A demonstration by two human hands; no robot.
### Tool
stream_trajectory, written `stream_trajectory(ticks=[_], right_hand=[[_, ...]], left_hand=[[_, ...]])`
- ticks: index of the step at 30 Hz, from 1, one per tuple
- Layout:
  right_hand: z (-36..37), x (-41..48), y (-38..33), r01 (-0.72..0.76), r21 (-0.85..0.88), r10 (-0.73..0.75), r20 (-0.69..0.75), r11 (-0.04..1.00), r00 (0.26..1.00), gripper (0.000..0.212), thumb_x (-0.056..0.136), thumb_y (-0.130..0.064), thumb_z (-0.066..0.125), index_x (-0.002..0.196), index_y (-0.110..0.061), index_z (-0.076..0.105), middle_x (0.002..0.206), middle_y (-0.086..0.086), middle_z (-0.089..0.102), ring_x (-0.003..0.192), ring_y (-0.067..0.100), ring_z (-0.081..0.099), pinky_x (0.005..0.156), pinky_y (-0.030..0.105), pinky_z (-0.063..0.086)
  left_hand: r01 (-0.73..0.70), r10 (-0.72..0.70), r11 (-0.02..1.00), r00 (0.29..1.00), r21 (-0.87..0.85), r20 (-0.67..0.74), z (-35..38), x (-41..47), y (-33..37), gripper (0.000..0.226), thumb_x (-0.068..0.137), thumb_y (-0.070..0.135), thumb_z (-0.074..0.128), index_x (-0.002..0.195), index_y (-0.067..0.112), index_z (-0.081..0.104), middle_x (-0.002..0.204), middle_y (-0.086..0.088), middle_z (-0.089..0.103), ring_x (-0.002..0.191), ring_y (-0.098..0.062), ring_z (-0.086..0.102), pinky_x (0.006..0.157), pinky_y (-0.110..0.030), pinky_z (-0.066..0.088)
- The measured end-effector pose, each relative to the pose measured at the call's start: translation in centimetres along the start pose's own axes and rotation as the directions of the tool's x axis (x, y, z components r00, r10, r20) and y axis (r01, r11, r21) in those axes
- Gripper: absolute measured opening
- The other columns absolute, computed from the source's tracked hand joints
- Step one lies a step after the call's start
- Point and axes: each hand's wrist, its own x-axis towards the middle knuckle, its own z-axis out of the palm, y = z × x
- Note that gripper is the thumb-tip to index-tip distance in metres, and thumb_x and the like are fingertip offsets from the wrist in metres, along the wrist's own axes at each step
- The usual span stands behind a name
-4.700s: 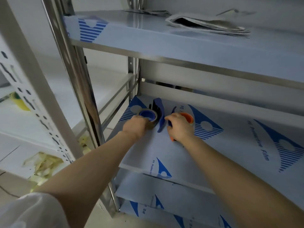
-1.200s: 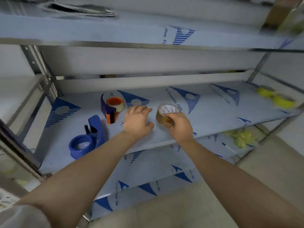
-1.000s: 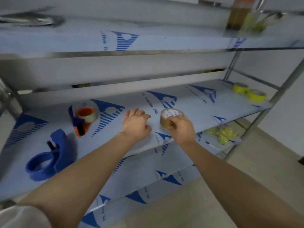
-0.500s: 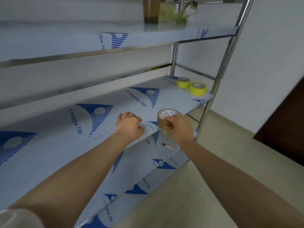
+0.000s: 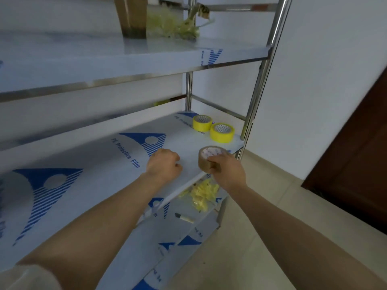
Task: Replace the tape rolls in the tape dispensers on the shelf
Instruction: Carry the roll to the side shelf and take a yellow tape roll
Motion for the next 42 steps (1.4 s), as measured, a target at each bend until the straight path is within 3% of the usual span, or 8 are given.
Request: stream_trajectory(ticks=[7, 20, 25, 29, 33, 38, 40, 42], right_hand=[[-0.7, 10.1, 6.6, 0.009, -0.042, -0.008, 0.011, 0.999, 1.000, 0.036, 0.082, -0.012, 0.055, 0.113, -0.027, 0.066, 0.116, 0.006, 0.062, 0.115, 0.028, 0.050, 0.090, 0.034, 0.042], [-0.7, 19.6, 16.1, 0.007, 0.151, 0.008, -0.095, 0.988, 0.995, 0.028, 0.077, -0.012, 0.060, 0.101, -0.022, 0.071, 0.103, 0.004, 0.069, 0.103, 0.027, 0.057, 0.079, 0.028, 0.042], [-0.8, 22.9, 20.0, 0.131, 0.171, -0.117, -0.089, 0.976, 0.989, 0.029, 0.076, -0.013, 0.061, 0.102, -0.021, 0.071, 0.098, 0.007, 0.071, 0.098, 0.030, 0.058, 0.083, 0.033, 0.046], [-0.8, 24.4, 22.6, 0.310, 0.233, -0.286, -0.129, 0.922, 0.949, 0.030, 0.064, -0.013, 0.068, 0.094, -0.017, 0.072, 0.085, 0.007, 0.072, 0.084, 0.034, 0.063, 0.078, 0.042, 0.051], [-1.1, 24.6, 24.0, 0.440, 0.259, -0.412, -0.159, 0.860, 0.897, 0.033, 0.061, -0.012, 0.074, 0.093, -0.020, 0.070, 0.084, -0.001, 0.071, 0.085, 0.025, 0.064, 0.079, 0.037, 0.050], [-1.2, 24.4, 25.8, 0.488, 0.322, -0.462, -0.161, 0.811, 0.872, 0.032, 0.064, -0.009, 0.073, 0.092, -0.022, 0.066, 0.084, -0.003, 0.069, 0.086, 0.019, 0.057, 0.081, 0.026, 0.034], [-1.4, 24.4, 26.4, 0.504, 0.345, -0.482, -0.154, 0.792, 0.863, 0.028, 0.068, -0.013, 0.072, 0.094, -0.021, 0.066, 0.085, -0.002, 0.069, 0.086, 0.023, 0.059, 0.082, 0.026, 0.031], [-1.6, 24.3, 26.9, 0.503, 0.376, -0.488, -0.143, 0.778, 0.861, 0.025, 0.072, -0.016, 0.070, 0.096, -0.020, 0.065, 0.088, -0.001, 0.068, 0.089, 0.024, 0.060, 0.086, 0.028, 0.033]], left_hand=[[0.072, -0.067, 0.992, 0.997, -0.100, 0.047, 2.0, 11.0, 3.2, 0.036, 0.090, 0.018, 0.048, 0.123, 0.012, 0.061, 0.131, -0.011, 0.055, 0.121, -0.029, 0.051, 0.096, -0.039, 0.048], [0.002, 0.005, 0.994, 0.998, -0.105, 0.067, 7.1, 21.8, 10.8, 0.045, 0.091, 0.033, 0.053, 0.135, 0.022, 0.049, 0.140, -0.006, 0.049, 0.131, -0.024, 0.041, 0.105, -0.033, 0.035], [0.041, -0.038, 0.999, 0.995, -0.023, 0.095, 9.2, 25.4, 15.5, 0.052, 0.086, 0.037, 0.059, 0.134, 0.021, 0.047, 0.142, -0.004, 0.044, 0.133, -0.021, 0.037, 0.102, -0.033, 0.036], [0.228, -0.224, 0.973, 0.969, -0.028, 0.105, 10.5, 27.0, 18.0, 0.052, 0.081, 0.040, 0.064, 0.127, 0.018, 0.052, 0.134, -0.007, 0.050, 0.125, -0.025, 0.046, 0.098, -0.036, 0.040], [0.387, -0.383, 0.922, 0.916, -0.013, 0.122, 10.9, 26.9, 19.2, 0.053, 0.078, 0.043, 0.067, 0.123, 0.020, 0.053, 0.128, -0.009, 0.053, 0.119, -0.029, 0.050, 0.094, -0.041, 0.047], [0.344, -0.362, 0.930, 0.918, 0.129, 0.163, 11.6, 26.7, 20.0, 0.069, 0.084, 0.043, 0.062, 0.144, 0.023, 0.033, 0.156, 0.004, 0.019, 0.147, -0.020, 0.006, 0.113, -0.039, 0.029], [0.337, -0.375, 0.921, 0.902, 0.194, 0.214, 11.7, 27.1, 20.5, 0.065, 0.088, 0.042, 0.057, 0.145, 0.024, 0.032, 0.157, 0.004, 0.019, 0.146, -0.021, 0.005, 0.114, -0.038, 0.025], [0.353, -0.397, 0.908, 0.898, 0.226, 0.190, 12.0, 27.3, 21.2, 0.060, 0.088, 0.040, 0.057, 0.141, 0.021, 0.038, 0.150, -0.001, 0.031, 0.141, -0.023, 0.019, 0.111, -0.036, 0.027]])
